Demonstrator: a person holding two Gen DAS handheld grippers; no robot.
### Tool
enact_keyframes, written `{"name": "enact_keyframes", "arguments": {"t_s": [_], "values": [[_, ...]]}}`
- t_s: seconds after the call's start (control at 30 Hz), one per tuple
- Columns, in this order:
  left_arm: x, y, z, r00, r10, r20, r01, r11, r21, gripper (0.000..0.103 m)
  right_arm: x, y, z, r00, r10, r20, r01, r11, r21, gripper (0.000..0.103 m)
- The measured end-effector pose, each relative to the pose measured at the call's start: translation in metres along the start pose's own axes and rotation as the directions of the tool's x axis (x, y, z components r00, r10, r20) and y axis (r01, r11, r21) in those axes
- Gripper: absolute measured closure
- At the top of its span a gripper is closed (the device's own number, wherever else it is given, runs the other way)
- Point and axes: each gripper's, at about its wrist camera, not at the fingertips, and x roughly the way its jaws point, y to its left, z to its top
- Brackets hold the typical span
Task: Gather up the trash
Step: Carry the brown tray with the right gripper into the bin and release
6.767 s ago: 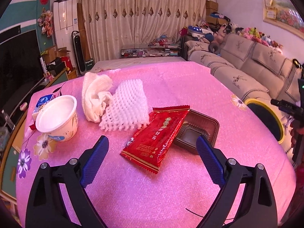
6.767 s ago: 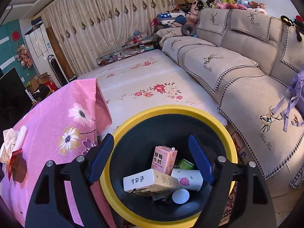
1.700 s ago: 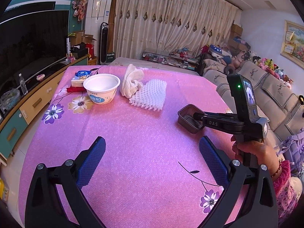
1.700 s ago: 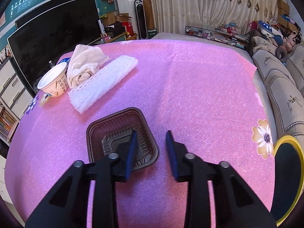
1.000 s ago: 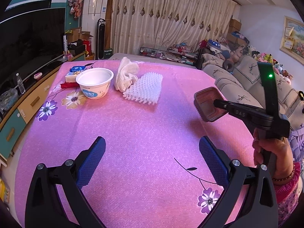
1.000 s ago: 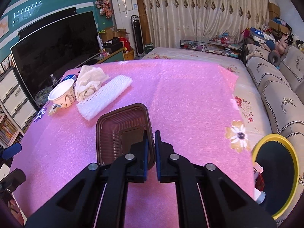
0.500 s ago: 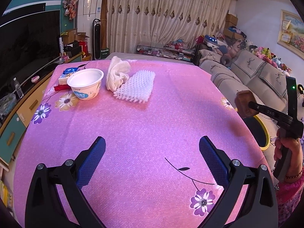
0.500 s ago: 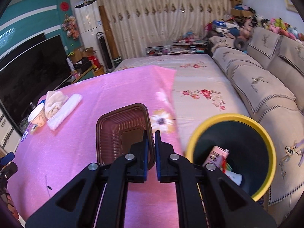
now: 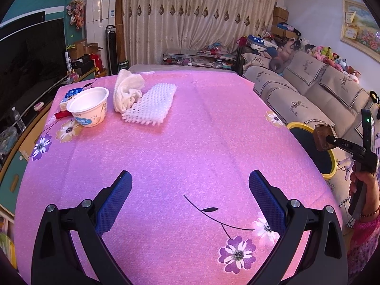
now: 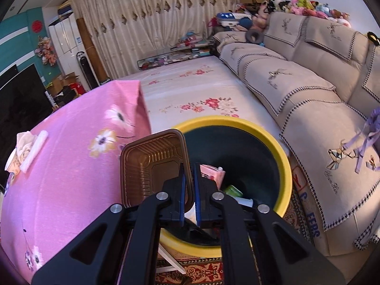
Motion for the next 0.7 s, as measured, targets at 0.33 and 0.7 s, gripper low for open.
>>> {"name": "enact_keyframes", "arguments": {"t_s": [0.33,0.7], "values": [[-0.001,-0.014,0.003,1.0,0.014,0.003,-0.014,0.999,0.031,0.006,0.027,-0.028,-0.011,0.999,-0.031,-0.039,0.033,0.998,0.045,0.096],[0.004,-0.016,0.004,1.0,0.015,-0.008,-0.015,0.999,0.035,0.006,0.035,-0.034,-0.01,0.998,-0.051,-0.045,0.054,0.996,0.064,0.084]]}}
